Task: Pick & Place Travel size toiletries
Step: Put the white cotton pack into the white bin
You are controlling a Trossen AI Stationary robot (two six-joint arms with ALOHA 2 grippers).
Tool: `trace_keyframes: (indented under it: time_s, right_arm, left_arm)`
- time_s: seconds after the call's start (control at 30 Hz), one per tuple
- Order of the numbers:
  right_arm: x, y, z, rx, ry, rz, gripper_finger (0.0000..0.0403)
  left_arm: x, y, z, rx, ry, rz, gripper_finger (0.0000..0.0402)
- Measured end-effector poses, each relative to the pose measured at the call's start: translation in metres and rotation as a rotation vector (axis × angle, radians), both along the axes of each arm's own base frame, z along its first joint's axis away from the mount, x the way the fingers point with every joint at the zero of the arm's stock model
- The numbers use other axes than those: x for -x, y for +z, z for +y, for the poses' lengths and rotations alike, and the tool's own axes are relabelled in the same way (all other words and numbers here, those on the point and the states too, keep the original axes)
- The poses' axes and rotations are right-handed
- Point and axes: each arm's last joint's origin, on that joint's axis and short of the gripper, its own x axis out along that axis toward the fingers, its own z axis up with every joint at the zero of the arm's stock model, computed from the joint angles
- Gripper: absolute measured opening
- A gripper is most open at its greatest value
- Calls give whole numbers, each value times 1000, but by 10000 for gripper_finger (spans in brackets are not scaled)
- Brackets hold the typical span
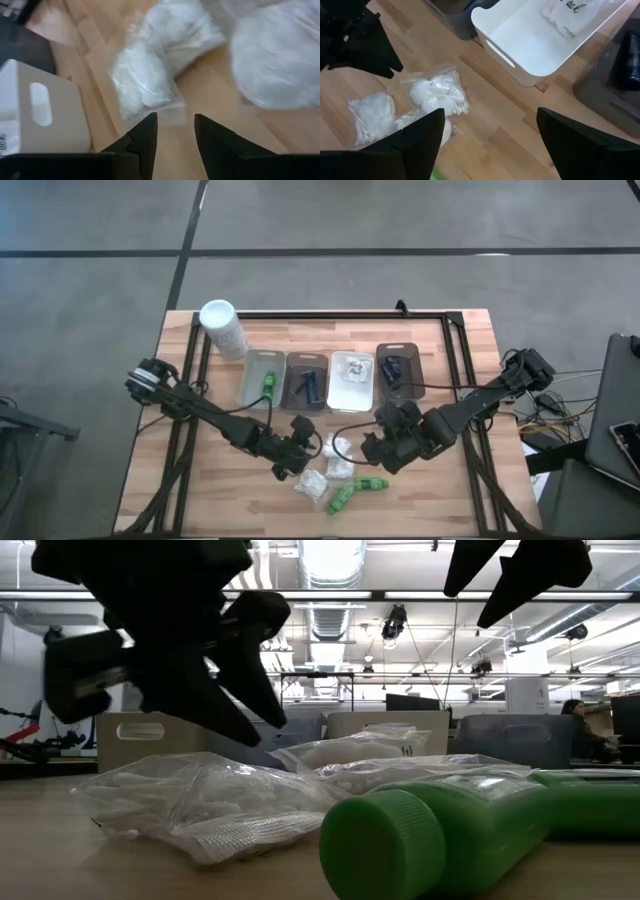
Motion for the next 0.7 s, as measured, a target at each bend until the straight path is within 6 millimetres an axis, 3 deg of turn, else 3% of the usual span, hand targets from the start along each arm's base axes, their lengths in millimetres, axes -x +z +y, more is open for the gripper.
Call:
trace_keyframes:
  time_s: [0.4,0.7]
  right_arm:
    - [0,0,0,3,-1,2,337]
    - [0,0,0,3,-5,2,323]
  left_arm:
    - [-8,-20,-4,-14,4,14,136]
    - [-14,-14,-5,3,26,-82,133]
